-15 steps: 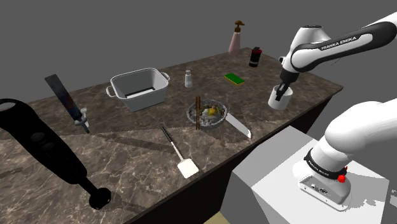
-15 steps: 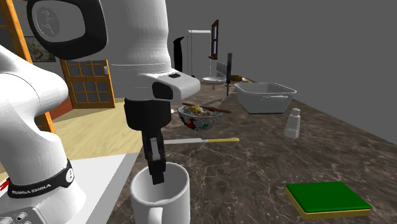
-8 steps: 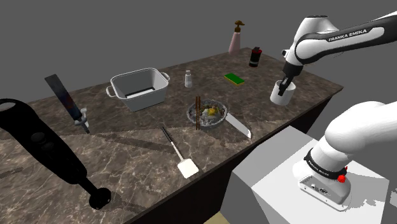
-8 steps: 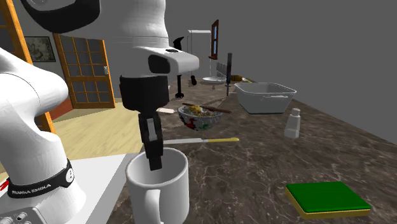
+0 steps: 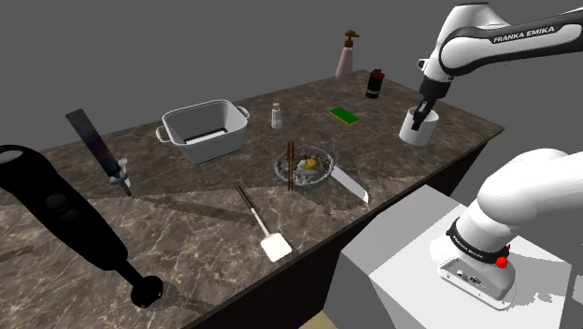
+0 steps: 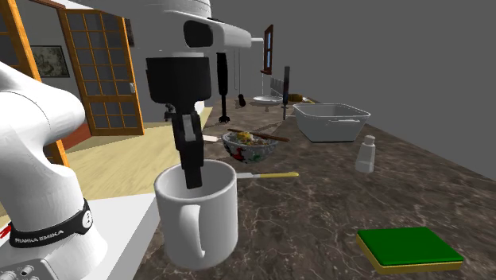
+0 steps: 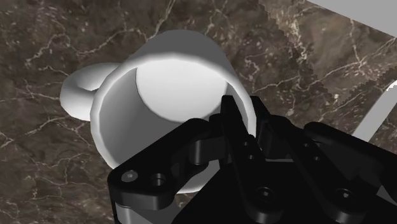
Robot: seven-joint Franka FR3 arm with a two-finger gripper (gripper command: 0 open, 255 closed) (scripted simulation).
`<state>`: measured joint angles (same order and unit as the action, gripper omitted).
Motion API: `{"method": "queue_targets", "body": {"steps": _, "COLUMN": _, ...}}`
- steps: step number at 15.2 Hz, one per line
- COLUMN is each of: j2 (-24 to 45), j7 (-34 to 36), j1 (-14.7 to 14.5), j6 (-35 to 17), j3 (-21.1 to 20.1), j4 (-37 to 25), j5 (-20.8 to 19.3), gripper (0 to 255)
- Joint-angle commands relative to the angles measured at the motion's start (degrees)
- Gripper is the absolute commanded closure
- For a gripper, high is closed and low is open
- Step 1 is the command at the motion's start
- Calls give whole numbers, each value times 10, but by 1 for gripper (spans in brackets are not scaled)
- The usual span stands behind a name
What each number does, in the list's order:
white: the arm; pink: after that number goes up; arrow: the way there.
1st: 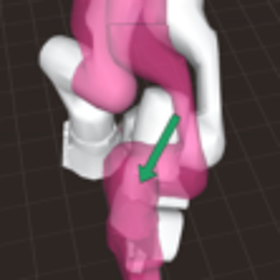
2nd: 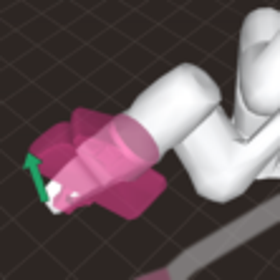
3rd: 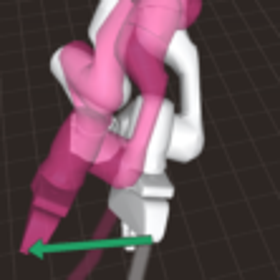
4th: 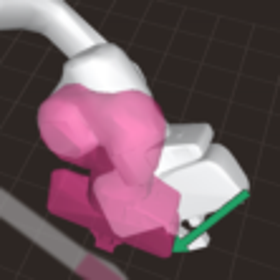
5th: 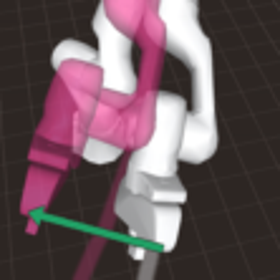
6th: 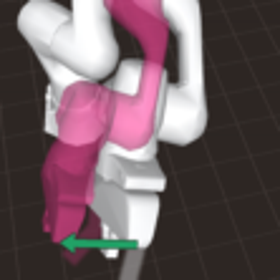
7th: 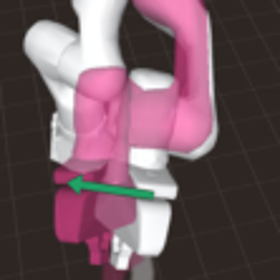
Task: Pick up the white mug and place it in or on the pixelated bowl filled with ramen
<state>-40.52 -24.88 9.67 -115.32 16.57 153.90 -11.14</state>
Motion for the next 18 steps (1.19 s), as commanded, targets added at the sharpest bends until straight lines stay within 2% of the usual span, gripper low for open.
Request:
{"method": "queue_targets", "body": {"steps": 1, "j2": -7, "j7": -1, "j1": 0, "j6": 19, "j3": -3, "j4": -12, "j5": 2, "gripper": 255}}
{"method": "queue_targets", "body": {"steps": 17, "j2": -21, "j7": -3, "j1": -7, "j6": 143, "j3": -22, "j4": -122, "j5": 18, "gripper": 255}}
{"method": "queue_targets", "body": {"steps": 18, "j2": -20, "j7": 11, "j1": -13, "j6": 143, "j3": -34, "j4": -122, "j5": 27, "gripper": 255}}
